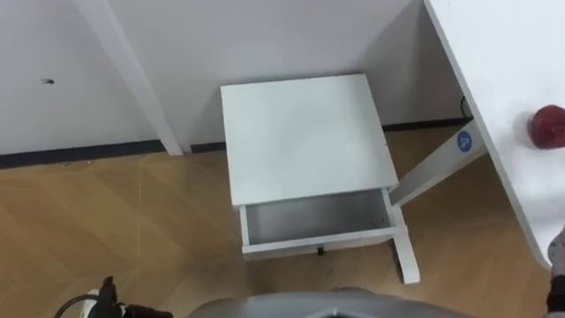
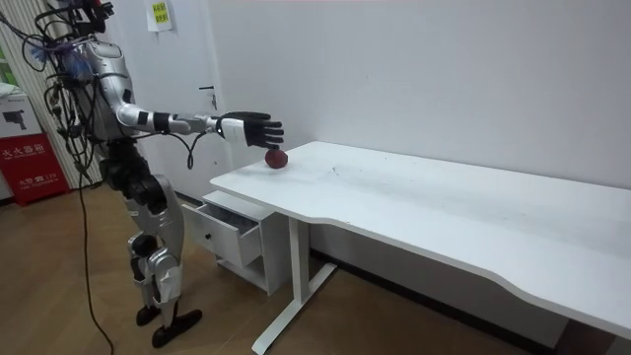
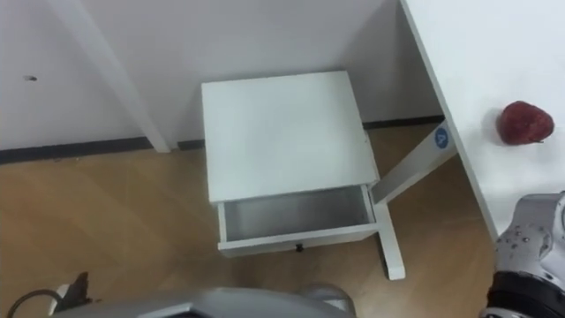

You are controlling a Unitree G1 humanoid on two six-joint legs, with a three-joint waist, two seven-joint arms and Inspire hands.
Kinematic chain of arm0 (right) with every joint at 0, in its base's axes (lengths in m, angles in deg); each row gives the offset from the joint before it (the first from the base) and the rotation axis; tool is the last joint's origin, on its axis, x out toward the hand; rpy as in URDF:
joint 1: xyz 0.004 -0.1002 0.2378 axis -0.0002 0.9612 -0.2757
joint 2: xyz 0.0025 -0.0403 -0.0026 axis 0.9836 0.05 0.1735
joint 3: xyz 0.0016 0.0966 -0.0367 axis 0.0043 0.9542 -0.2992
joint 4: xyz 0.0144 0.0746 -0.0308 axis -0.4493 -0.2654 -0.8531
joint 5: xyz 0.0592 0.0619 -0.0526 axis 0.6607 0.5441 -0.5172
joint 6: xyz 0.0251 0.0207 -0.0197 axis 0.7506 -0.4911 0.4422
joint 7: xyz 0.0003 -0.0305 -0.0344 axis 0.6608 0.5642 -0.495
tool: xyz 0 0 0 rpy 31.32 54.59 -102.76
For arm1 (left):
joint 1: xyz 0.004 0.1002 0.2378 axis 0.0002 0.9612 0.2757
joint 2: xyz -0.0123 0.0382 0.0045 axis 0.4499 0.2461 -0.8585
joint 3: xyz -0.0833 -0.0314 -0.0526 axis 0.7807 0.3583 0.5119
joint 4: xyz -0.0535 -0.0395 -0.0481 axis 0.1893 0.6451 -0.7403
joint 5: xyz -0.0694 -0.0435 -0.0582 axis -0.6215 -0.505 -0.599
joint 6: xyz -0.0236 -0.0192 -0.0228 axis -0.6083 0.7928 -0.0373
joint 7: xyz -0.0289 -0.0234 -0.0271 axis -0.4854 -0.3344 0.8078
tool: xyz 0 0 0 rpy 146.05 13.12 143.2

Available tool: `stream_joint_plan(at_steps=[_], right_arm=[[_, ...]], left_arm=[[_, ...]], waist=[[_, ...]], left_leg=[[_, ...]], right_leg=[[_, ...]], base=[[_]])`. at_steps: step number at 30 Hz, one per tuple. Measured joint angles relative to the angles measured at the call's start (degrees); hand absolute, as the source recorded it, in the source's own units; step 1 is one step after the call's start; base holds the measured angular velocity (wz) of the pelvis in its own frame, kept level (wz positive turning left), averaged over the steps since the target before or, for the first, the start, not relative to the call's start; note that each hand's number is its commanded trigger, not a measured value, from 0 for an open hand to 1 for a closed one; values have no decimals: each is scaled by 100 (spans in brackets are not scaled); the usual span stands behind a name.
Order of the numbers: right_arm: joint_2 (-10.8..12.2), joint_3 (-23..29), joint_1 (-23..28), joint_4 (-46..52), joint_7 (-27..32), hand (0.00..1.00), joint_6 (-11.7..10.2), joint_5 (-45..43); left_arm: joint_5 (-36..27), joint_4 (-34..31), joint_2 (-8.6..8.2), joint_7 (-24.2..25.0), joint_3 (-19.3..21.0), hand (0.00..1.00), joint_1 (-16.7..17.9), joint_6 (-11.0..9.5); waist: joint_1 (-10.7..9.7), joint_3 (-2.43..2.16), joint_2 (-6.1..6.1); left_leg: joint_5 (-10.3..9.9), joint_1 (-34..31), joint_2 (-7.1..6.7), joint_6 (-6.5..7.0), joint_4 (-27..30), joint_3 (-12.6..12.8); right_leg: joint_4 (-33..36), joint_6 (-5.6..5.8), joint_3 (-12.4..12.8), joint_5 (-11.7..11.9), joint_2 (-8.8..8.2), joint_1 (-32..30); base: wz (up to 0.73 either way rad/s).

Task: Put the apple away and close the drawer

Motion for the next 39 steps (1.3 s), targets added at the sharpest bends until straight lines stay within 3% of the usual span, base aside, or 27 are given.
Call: stream_joint_plan(at_steps=[6,13,18,23,26,32,39], right_arm=[[-162,-450,-23,-1,-342,0,165,-1074],[-205,-454,-21,-26,-892,0,359,-1132],[-240,-451,-9,-488,-1259,0,446,-1168],[-488,-441,-156,-1424,-1777,0,498,-1349],[-566,-440,-172,-1663,-2013,0,499,-1349],[-672,-440,-214,-1967,-2247,0,578,-1397],[-710,-442,-219,-2288,-2537,0,615,-1396]], left_arm=[[4,-6,22,-8,-82,0,-6,55],[-3,-164,90,114,-111,0,-57,58],[-2,-225,104,114,-110,0,6,72],[128,-228,147,112,-66,0,94,73],[139,-227,193,106,-48,0,121,72],[245,-226,202,101,-36,0,125,72],[241,-227,203,103,-28,0,193,73]], waist=[[70,7,-13],[115,32,-130],[114,-24,-264],[96,-21,-261],[90,6,-213],[92,23,-144],[106,23,-164]], left_leg=[[0,-1,2,0,-13,-29],[1,10,3,-1,-13,-58],[1,28,2,-1,-1,-58],[0,74,-2,-1,-1,-38],[0,74,-2,-1,-4,-39],[4,71,-1,-7,17,-36],[5,71,-2,-7,11,-16]], right_leg=[[-5,0,-75,0,-14,7],[-22,0,-142,0,-27,44],[-25,0,-128,0,-51,57],[-23,0,-120,0,-57,96],[-21,0,-125,0,-55,94],[-9,0,-149,0,-50,74],[-16,0,-132,0,-23,72]], base=[[3],[2],[-1],[-3],[0],[0],[0]])
